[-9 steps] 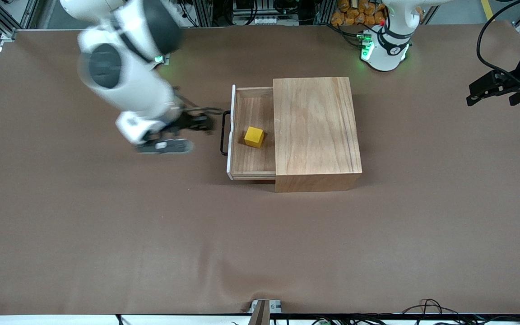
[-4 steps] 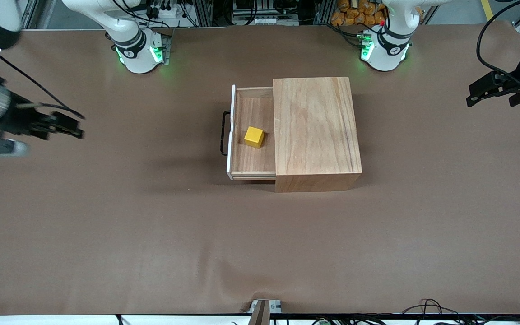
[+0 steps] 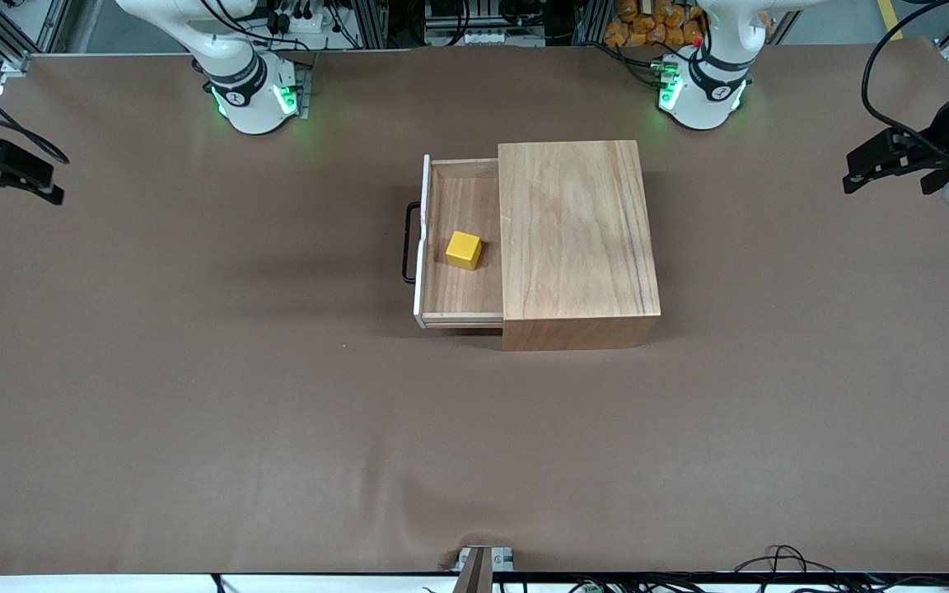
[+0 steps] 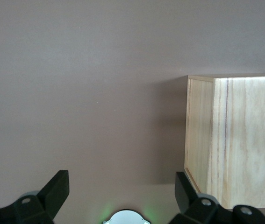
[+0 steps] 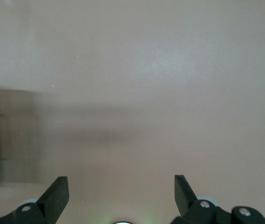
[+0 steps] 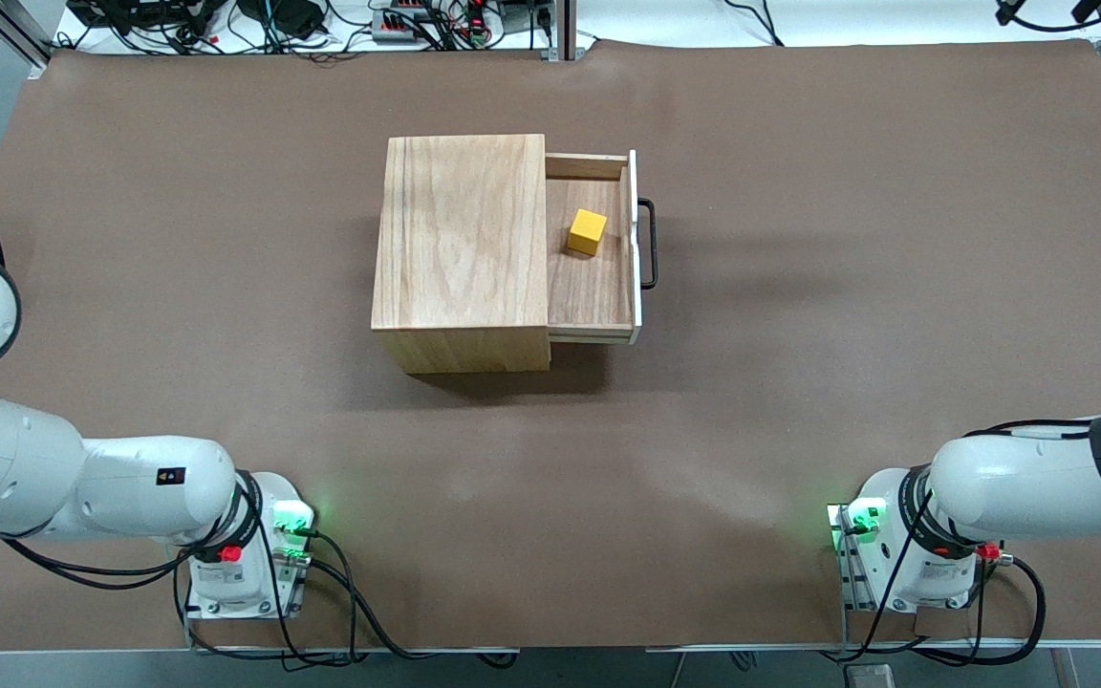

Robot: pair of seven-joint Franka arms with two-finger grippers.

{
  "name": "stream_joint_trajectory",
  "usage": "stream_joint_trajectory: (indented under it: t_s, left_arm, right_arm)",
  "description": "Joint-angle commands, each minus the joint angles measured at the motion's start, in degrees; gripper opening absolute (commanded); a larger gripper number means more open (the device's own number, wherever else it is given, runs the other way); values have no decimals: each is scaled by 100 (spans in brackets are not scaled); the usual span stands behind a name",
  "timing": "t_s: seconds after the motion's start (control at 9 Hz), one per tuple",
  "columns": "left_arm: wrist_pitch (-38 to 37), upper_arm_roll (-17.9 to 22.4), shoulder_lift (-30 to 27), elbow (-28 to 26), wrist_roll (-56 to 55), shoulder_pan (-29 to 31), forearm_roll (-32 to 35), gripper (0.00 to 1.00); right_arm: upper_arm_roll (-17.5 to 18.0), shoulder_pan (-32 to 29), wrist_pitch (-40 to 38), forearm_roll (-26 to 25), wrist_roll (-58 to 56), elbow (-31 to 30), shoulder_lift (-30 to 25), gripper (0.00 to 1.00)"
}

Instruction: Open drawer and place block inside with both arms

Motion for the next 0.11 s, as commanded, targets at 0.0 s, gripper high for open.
stream_joint_trajectory:
  t_s: [0.0]
  left_arm:
    - [14, -8, -12, 39, 124, 13, 24, 100]
  right_arm:
    - [-112, -38, -49, -100, -217, -141, -166, 100]
